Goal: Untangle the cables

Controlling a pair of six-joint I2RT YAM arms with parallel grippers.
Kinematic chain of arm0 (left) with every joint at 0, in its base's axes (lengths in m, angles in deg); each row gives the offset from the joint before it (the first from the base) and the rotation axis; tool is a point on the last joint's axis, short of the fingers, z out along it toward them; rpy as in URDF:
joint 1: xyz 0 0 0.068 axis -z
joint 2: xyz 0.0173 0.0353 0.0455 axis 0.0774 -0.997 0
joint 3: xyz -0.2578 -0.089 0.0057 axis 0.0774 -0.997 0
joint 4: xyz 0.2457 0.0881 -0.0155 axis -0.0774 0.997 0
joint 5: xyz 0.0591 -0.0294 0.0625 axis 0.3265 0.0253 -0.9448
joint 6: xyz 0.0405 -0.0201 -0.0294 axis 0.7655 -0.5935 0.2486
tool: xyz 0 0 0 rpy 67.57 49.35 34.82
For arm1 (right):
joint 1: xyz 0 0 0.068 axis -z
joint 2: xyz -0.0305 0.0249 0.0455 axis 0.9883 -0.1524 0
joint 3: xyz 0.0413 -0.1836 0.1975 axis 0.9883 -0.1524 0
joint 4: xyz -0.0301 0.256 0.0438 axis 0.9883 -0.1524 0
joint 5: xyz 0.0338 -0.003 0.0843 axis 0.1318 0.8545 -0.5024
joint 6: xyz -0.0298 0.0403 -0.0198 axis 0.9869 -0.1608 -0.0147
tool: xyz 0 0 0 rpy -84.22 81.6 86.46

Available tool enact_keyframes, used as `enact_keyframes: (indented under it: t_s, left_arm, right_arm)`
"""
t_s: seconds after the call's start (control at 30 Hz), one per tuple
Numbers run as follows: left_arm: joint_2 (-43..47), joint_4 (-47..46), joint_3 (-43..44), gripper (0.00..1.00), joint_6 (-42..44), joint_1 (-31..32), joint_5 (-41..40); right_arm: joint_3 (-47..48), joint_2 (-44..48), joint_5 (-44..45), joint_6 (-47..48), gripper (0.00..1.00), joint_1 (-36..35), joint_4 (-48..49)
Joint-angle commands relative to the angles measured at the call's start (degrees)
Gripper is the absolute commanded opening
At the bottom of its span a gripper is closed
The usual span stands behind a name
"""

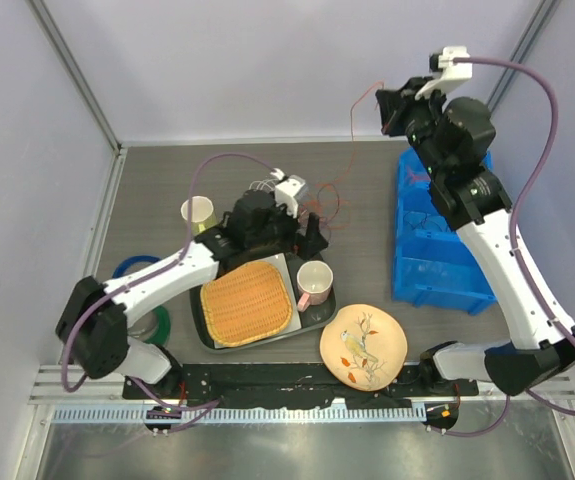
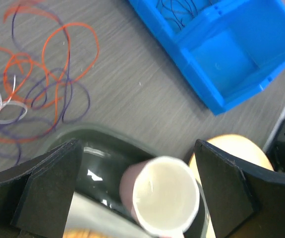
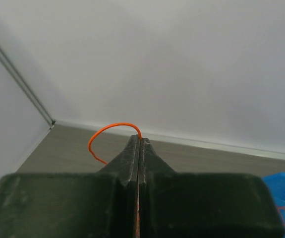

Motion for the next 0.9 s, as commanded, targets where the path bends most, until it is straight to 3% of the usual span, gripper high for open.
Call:
enact_keyframes:
  t_s: [0.0,0.13,0.3,0.43,0.6,0.73,0.77,0.8,0.87]
  left_arm:
    - [-9.92,-8.34,10.04,1.00,-1.23,1.22,-7.20]
    - [-24.49,-2.81,22.90,1.00,-1.51,1.31,-12.10]
    - [-35.16,4.93,39.06,1.00,0.16,1.31,-20.63]
    - [-38.25,5.12,42.96,1.00,1.39,1.05,-28.10]
    - [-38.51,0.47,42.53,0.98,2.36,1.04,-23.47]
    - [-37.11,-2.78,42.26,0.58,2.01,1.04,-25.03]
    - [-36.32,-3.14,41.65,0.38,2.18,1.04,-25.82]
    - [-35.53,-4.02,41.04,0.31,2.62,1.04,-26.70]
    - [-32.28,-5.07,38.68,0.03,3.50,0.96,-27.85]
  right_arm:
    - [-6.97,7.76,-8.72,-1.29,0.01,-0.08,8.43]
    - [-8.04,11.64,-9.86,0.55,0.01,-0.08,5.90]
    - [-7.77,14.90,-12.33,2.49,0.01,0.01,4.05]
    - [-5.49,15.95,-12.42,3.90,0.01,0.01,0.89]
    - [-6.10,17.27,-10.93,4.25,0.01,0.01,0.53]
    - [-8.82,18.33,-7.41,4.77,0.01,0.01,0.36]
    - [-10.39,18.50,-6.36,5.13,0.01,0.01,0.27]
    - [-11.54,19.11,-3.57,5.04,0.01,0.01,0.62]
    - [-16.26,19.91,-2.92,4.69,0.01,0.01,2.54]
